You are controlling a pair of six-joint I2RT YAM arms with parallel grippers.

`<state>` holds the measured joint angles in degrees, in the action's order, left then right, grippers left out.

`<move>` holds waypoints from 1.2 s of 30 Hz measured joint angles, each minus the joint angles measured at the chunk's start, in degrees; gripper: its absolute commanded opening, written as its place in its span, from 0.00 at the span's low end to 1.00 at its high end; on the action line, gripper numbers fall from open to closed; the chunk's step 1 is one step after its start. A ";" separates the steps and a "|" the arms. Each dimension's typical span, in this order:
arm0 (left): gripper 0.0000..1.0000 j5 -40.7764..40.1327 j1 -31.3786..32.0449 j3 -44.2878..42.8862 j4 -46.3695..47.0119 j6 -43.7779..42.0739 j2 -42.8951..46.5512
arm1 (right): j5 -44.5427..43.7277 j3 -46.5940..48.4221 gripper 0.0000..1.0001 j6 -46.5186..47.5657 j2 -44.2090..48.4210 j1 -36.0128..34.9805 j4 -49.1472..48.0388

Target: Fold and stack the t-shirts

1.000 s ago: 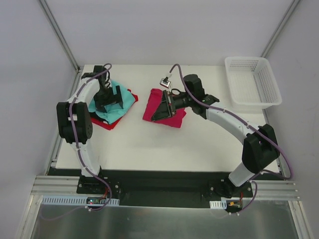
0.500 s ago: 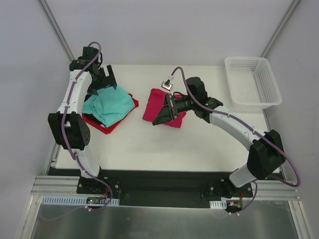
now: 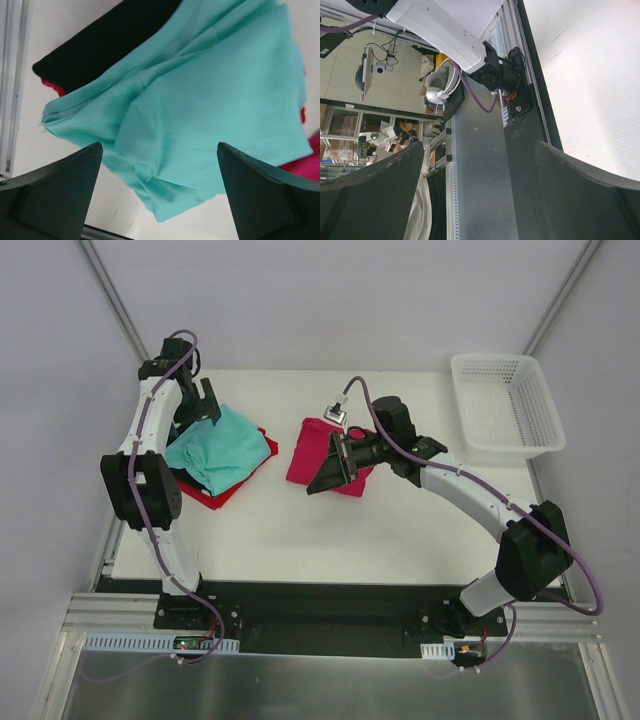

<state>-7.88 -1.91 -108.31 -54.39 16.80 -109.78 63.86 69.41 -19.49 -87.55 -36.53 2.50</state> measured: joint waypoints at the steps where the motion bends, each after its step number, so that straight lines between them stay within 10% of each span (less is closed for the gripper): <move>1: 0.99 -0.66 -0.52 0.79 -0.11 -0.15 -0.11 | 0.00 0.00 0.96 0.24 0.00 -0.02 0.20; 18: 0.61 -1.81 -2.27 8.37 1.33 -0.72 -0.61 | 0.00 -0.02 0.96 1.55 -0.20 -0.04 0.98; 26: 0.11 -1.14 -2.27 12.33 2.73 0.11 -0.46 | 0.00 -0.92 0.96 1.64 -0.20 -0.07 1.25; 36: 0.08 -1.07 -2.54 12.37 3.17 0.13 2.47 | 0.00 -1.62 0.96 1.73 -0.17 -0.11 1.22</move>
<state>-8.95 -4.45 -95.94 -51.22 16.93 -107.31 63.86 67.79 -17.76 -87.72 -36.64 3.73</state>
